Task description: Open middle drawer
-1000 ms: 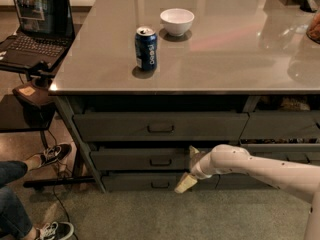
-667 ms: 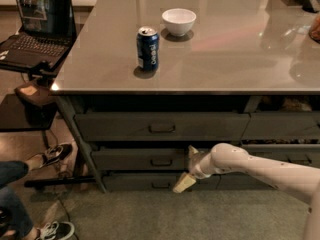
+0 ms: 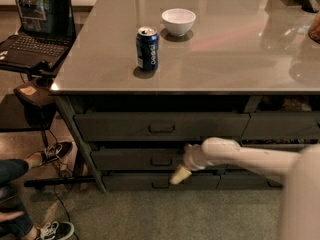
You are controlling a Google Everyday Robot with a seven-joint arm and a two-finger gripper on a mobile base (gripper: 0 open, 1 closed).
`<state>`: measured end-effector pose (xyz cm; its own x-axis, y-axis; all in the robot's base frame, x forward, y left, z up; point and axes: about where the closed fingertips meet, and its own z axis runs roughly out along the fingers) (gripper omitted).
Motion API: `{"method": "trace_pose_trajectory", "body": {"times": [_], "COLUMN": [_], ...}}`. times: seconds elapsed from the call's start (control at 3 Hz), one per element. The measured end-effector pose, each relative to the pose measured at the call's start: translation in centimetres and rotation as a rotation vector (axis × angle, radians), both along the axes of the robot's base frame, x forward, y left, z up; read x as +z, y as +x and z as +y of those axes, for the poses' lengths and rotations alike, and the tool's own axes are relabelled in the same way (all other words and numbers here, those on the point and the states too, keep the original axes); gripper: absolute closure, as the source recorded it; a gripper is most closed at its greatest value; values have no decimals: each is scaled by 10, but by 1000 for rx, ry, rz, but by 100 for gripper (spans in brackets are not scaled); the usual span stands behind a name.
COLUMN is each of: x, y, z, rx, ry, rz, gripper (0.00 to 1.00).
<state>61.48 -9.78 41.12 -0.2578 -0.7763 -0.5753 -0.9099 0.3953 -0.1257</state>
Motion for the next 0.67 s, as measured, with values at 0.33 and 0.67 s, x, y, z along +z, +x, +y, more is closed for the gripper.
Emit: {"method": "trace_pose_trajectory", "body": {"times": [0.33, 0.67], "x": [-4, -4], "y": [5, 5], "z": [35, 35], "rx": [43, 44], "ry": [-3, -2], "rz": [9, 9], "gripper": [0, 0]}}
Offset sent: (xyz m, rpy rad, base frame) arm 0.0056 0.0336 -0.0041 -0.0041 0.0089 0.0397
